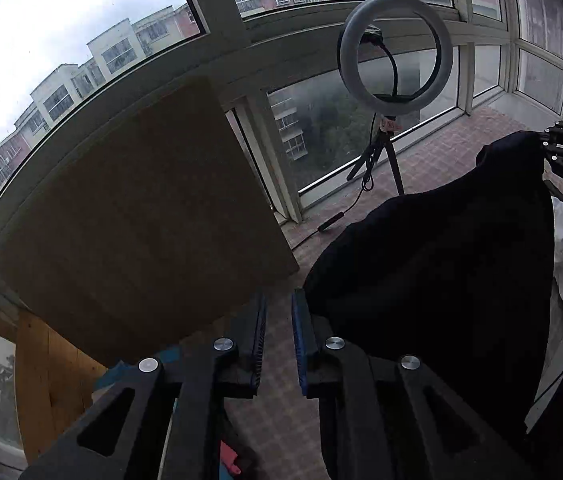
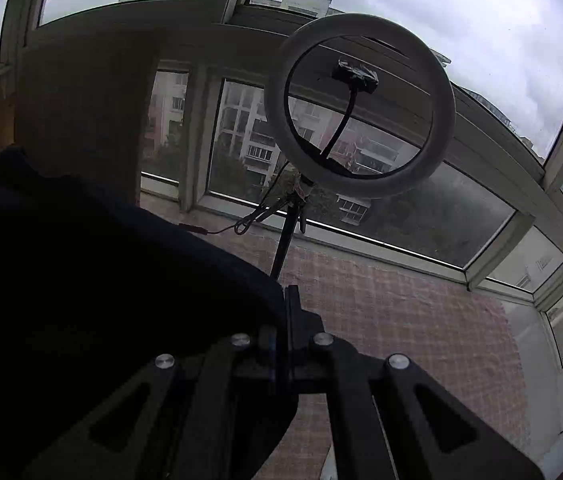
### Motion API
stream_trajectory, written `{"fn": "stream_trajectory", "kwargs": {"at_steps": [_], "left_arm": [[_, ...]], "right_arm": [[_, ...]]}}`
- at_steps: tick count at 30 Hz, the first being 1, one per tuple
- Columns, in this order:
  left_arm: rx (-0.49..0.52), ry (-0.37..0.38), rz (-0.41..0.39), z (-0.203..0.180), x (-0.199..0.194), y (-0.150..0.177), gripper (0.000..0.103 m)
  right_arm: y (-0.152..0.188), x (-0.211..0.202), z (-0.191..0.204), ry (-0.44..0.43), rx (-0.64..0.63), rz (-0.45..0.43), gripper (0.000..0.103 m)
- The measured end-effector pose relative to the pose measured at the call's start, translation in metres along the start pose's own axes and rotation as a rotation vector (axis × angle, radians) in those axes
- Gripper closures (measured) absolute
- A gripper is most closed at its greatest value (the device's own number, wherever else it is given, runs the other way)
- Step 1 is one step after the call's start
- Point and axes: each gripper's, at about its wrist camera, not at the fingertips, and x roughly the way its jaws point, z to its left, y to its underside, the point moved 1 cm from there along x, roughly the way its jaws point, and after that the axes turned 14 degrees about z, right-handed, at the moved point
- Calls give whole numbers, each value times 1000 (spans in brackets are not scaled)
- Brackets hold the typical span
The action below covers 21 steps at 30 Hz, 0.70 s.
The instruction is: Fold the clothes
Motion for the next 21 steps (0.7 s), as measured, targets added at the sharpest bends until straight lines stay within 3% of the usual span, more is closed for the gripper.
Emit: {"fn": "stream_trajectory", "kwargs": {"at_steps": [3, 6, 8, 11, 15, 21], "left_arm": [[-5, 68, 167, -6, 96, 28, 91], [0, 148, 246, -25, 144, 60, 90], [26, 180, 252, -36, 157, 65, 88], [66, 221, 239, -46, 165, 58, 71], [113, 270, 223, -67, 188, 42, 70], [261, 220, 251, -109, 210, 30, 70]], "right_arm": [[49, 115, 6, 15, 2, 251, 100], [87, 162, -2, 12, 45, 365, 100], [101, 164, -12, 18, 70, 392, 100], [115, 152, -25, 3, 114, 407, 100], [126, 143, -26, -9, 119, 404, 100], [119, 143, -13, -13, 105, 391, 100]]}}
